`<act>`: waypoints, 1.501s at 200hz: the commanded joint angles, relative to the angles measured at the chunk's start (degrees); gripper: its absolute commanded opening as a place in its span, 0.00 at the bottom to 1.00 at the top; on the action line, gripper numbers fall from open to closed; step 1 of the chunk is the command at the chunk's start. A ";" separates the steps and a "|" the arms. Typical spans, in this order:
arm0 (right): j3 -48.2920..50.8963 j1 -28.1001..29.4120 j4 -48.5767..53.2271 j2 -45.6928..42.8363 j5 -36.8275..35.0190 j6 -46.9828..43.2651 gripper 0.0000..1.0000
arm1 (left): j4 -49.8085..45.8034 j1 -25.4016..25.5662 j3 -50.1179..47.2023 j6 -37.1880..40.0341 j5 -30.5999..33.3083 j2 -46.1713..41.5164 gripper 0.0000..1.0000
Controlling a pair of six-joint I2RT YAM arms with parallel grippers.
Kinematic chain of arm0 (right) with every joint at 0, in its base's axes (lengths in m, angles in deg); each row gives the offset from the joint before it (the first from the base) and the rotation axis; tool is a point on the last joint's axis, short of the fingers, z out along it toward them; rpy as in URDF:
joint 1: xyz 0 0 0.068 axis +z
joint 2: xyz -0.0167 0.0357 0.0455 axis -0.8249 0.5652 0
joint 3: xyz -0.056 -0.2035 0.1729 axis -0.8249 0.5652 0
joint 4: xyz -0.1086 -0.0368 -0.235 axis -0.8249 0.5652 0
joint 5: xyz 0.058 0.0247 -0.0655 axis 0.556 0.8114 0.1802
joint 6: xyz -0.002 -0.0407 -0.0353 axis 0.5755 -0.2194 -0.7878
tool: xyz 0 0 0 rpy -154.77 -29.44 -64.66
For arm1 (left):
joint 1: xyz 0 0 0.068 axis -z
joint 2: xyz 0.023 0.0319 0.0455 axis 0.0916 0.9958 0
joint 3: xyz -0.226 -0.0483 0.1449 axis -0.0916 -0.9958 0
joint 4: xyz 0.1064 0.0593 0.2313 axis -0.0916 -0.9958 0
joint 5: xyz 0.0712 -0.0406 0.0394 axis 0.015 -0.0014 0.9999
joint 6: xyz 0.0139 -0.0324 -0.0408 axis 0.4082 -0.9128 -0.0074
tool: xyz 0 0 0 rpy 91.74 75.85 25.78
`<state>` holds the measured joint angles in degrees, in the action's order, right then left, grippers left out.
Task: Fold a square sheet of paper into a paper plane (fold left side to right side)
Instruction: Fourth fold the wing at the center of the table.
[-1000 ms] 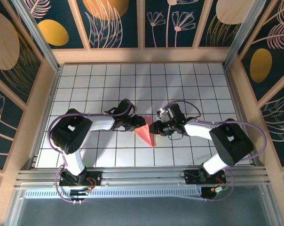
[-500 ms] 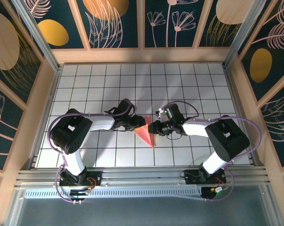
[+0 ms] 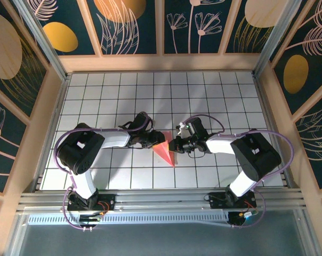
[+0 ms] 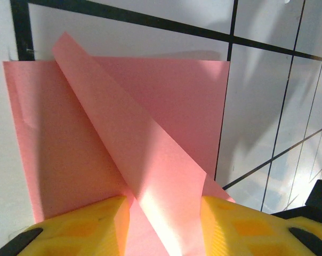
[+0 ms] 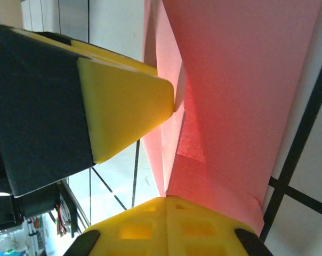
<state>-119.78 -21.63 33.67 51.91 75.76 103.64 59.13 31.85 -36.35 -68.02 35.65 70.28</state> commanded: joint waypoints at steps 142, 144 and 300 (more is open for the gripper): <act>-1.72 -0.20 6.18 1.28 -7.25 -1.35 0.00 | -3.36 -0.05 0.05 1.04 2.36 1.22 0.41; -1.73 -0.20 6.24 1.31 -7.25 -1.41 0.00 | -3.40 -0.07 0.05 1.01 2.33 1.25 0.41; -3.09 -0.20 8.16 2.05 -9.77 -2.20 0.00 | -3.32 -0.05 0.05 1.08 2.32 1.30 0.41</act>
<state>-121.34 -21.65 39.79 53.17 67.83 103.07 59.15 31.85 -36.35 -68.02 35.68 70.28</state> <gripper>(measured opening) 0.054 0.414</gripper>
